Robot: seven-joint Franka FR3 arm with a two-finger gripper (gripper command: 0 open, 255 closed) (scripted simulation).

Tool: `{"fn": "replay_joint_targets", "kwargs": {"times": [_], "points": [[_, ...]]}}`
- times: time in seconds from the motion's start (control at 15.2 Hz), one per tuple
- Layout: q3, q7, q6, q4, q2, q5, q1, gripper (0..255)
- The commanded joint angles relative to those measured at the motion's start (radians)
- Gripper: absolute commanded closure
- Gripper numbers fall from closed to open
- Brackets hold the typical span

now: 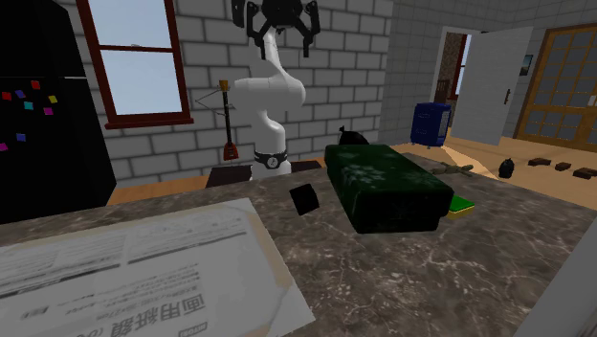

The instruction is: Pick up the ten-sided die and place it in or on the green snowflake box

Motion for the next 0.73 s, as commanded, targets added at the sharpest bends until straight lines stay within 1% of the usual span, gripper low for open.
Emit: {"fn": "replay_joint_targets", "kwargs": {"times": [0.0,0.33,0.66], "points": [[0.000,0.000,0.000,0.000,0.000,0.000,0.000,0],[0.017,0.050,0.202,-0.139,0.036,0.026,-0.015,0],[0.036,0.096,0.418,-0.245,0.120,0.053,-0.026,0]]}}
